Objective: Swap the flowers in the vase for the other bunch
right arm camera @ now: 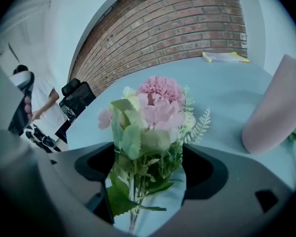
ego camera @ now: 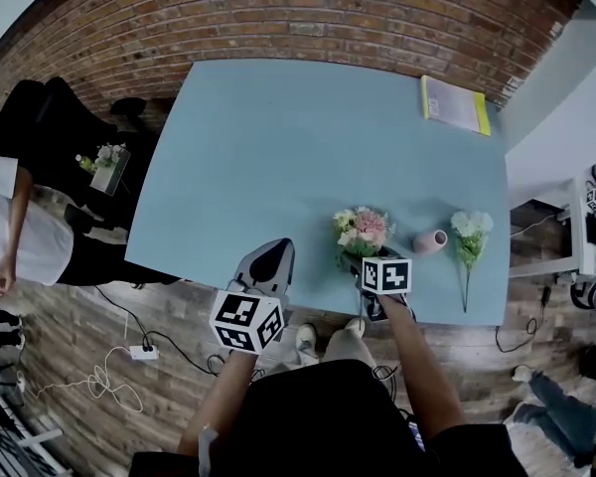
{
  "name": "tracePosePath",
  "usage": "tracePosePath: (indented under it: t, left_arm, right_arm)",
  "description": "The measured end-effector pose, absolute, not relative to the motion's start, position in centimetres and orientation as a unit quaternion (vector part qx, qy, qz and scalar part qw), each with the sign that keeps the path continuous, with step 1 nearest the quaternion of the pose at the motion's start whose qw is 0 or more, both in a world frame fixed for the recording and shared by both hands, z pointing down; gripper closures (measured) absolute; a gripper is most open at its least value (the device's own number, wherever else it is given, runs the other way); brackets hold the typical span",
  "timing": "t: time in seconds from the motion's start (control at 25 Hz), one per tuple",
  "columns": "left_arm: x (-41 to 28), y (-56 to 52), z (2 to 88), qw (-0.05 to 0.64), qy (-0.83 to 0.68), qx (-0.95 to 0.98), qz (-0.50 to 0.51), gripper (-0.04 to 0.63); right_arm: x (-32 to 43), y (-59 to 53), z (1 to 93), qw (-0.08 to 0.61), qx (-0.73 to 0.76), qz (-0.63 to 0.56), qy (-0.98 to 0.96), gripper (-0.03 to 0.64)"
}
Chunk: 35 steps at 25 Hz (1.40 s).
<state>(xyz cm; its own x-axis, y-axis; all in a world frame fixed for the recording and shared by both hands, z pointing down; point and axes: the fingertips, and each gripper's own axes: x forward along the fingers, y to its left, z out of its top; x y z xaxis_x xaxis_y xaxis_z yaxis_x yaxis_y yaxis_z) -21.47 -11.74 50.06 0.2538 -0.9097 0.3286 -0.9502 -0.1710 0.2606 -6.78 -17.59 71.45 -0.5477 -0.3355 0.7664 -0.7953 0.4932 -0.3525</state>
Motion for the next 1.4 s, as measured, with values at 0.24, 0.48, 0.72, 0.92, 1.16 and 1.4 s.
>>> tracePosePath:
  t: [0.24,0.48,0.72,0.92,1.16,1.4]
  left_arm:
    - [-21.9,-12.0,50.1,0.21,-0.618,0.756,0.051,0.589]
    - [-22.0,-12.4,50.4,0.212,-0.623,0.751,0.052,0.589]
    - [-22.0,-12.9,50.6,0.214,-0.624,0.75,0.052,0.589]
    - [-22.2,-13.2,50.8,0.216,-0.624,0.749,0.051,0.589]
    - [-22.3,-13.4,50.6,0.216,-0.622,0.751,0.05,0.589]
    - [-22.6,-13.6,50.6,0.215,-0.622,0.751,0.048,0.589]
  right_arm:
    - [-7.0,-17.8,72.3,0.332,0.343,0.364,-0.8,0.209]
    - [-7.3,-18.4,72.6,0.342,0.341,0.352,-0.802,0.21]
    - [-7.1,-18.6,72.7,0.358,0.334,0.337,-0.804,0.212]
    - [-7.2,-18.5,72.8,0.371,0.322,0.337,-0.803,0.216]
    - [-7.3,-18.2,72.8,0.383,0.32,0.337,-0.799,0.296]
    - [-7.6,-17.9,72.9,0.388,0.315,0.339,-0.797,0.359]
